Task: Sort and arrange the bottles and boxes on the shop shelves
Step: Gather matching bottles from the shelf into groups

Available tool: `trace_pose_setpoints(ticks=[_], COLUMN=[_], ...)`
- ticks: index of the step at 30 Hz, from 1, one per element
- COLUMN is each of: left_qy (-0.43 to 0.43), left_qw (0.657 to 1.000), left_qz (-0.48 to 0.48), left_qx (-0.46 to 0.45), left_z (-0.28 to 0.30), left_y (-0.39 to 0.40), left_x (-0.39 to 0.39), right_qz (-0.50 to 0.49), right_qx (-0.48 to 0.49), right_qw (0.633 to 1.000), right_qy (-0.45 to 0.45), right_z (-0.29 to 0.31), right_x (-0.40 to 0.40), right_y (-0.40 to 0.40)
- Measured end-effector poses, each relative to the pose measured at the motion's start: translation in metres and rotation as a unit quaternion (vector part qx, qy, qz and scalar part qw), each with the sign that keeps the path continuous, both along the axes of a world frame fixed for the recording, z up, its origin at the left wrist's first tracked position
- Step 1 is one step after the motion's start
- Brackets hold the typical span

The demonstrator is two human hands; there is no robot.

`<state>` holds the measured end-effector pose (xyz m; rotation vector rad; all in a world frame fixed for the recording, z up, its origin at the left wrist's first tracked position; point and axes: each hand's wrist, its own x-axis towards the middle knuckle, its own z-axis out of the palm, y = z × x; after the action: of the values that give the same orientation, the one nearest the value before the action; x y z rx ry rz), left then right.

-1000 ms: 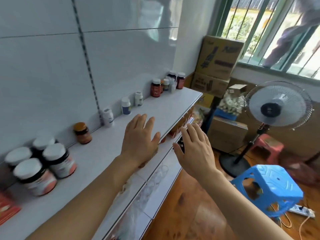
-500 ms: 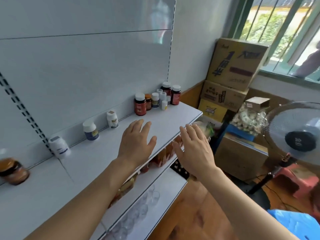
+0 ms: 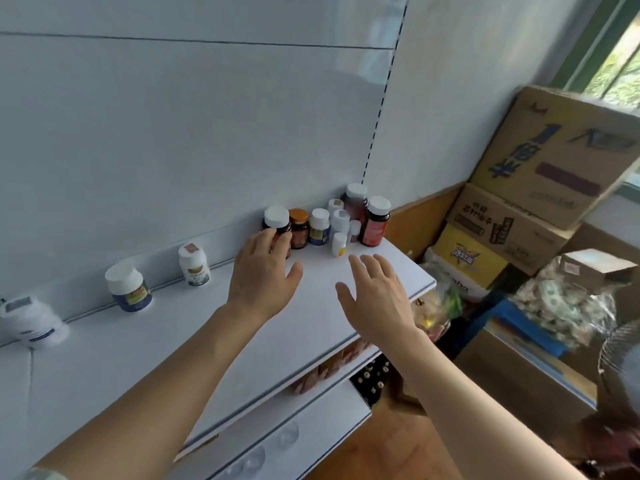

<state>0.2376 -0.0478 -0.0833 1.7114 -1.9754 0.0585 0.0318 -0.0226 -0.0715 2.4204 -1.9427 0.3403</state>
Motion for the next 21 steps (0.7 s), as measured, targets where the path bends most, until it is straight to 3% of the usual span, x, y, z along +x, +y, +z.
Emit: trace_pose_setpoints(ticks=[15,21], left_qy=[-0.029,-0.001], left_qw=[0.995,0.995], left_qz=[0.097,0.102], left_qx=[0.010,-0.015], left_z=[-0.021,-0.024], left_y=[-0.090,-0.102], left_x=[0.001,-0.006], right_qz=[0.114,0.165], right_qx=[0.015,-0.001], right_qw=[0.993,0.985], right_qy=[0.031,-0.053], right_z=[-0.050,-0.064], right_x=[-0.019,-0.027], right_y=[-0.157,-0.173])
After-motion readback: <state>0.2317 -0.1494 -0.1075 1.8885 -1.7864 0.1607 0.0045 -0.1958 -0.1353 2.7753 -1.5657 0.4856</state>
